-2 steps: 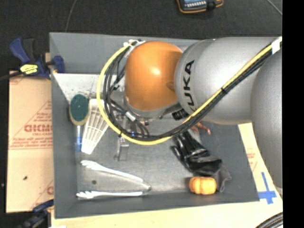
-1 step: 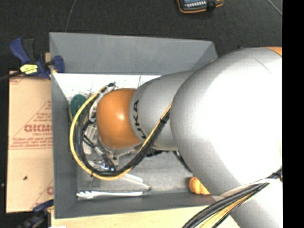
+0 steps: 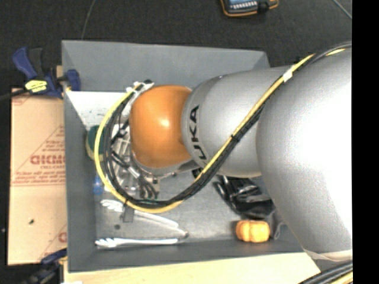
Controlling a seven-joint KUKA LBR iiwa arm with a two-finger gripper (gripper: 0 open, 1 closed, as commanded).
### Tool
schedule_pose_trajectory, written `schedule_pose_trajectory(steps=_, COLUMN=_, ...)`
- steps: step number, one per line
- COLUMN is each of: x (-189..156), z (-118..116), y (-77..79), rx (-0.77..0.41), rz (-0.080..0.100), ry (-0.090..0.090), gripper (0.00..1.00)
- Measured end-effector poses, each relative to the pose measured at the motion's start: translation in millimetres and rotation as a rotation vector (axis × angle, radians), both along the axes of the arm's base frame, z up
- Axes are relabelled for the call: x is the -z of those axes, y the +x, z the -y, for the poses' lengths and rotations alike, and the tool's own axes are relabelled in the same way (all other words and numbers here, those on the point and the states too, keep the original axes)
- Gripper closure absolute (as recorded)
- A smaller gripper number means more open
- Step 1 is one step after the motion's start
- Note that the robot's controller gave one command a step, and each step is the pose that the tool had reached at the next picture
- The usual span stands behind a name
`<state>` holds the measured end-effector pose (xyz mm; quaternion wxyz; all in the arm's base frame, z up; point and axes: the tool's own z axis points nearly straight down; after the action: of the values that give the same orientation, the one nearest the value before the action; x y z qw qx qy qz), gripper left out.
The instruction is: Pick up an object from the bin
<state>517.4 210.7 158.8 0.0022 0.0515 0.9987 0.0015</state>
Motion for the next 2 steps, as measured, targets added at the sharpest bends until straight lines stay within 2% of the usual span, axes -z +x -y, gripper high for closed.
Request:
schedule_pose_trajectory(steps=1, x=88, z=0, y=-0.5, rx=0.039, rz=-0.018, ry=-0.004, gripper=0.00)
schedule_pose_trajectory(steps=2, x=89, z=-7, y=-18.5, rx=0.181, rz=0.002, ry=0.004, gripper=0.00)
